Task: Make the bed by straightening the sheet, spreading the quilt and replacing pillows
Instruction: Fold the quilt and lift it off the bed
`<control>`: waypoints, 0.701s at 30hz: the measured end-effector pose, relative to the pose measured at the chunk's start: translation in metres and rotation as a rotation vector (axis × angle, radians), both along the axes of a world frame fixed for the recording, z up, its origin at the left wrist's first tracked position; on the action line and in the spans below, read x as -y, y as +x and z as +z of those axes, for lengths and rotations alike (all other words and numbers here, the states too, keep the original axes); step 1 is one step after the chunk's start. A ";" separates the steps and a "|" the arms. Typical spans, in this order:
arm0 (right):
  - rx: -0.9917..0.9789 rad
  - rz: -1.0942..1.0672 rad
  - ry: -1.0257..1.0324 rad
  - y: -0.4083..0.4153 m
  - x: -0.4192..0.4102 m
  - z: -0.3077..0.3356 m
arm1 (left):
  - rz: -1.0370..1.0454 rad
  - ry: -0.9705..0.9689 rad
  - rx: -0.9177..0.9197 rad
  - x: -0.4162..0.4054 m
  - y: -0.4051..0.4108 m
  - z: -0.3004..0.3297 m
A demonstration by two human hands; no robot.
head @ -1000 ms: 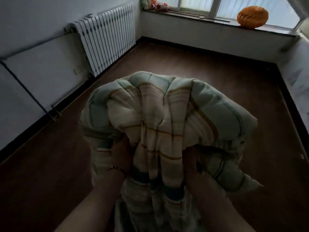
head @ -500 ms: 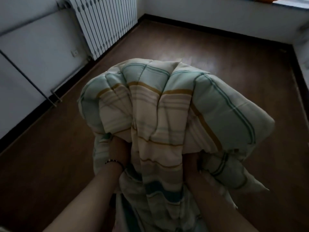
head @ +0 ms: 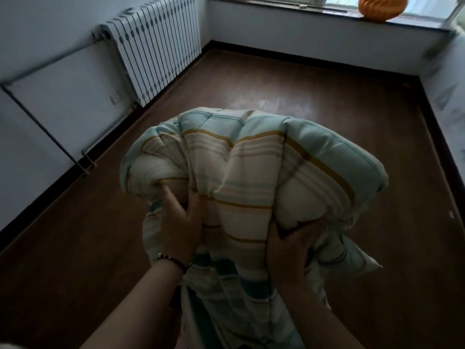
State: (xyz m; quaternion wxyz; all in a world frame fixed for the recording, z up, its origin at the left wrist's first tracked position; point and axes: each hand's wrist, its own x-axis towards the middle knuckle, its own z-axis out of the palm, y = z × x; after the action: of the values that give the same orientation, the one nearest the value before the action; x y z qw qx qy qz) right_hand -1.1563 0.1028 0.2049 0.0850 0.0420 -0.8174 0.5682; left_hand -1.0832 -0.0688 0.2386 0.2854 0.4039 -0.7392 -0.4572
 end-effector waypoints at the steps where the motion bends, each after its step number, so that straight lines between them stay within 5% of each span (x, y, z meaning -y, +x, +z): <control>1: -0.007 -0.028 -0.024 0.008 -0.001 0.010 | -0.036 -0.035 -0.026 -0.006 0.002 0.006; 3: -0.207 -0.034 0.052 0.020 -0.002 0.026 | -0.137 -0.167 -0.036 -0.015 0.003 0.016; 6: -0.519 0.038 0.437 0.016 -0.004 0.032 | -0.362 -0.408 0.012 -0.020 -0.003 0.014; 11: -0.355 0.225 0.825 -0.005 0.003 0.019 | -0.485 -0.453 0.355 -0.017 -0.025 -0.021; 21: -0.150 0.403 1.001 -0.038 0.002 -0.036 | -0.579 -0.375 0.619 -0.015 -0.059 -0.060</control>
State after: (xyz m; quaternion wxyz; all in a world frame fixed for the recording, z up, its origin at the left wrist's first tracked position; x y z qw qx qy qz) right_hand -1.1938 0.1012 0.1684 0.0020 0.2733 -0.9556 0.1103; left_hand -1.1418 -0.0543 0.1789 -0.0202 0.2397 -0.9419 -0.2343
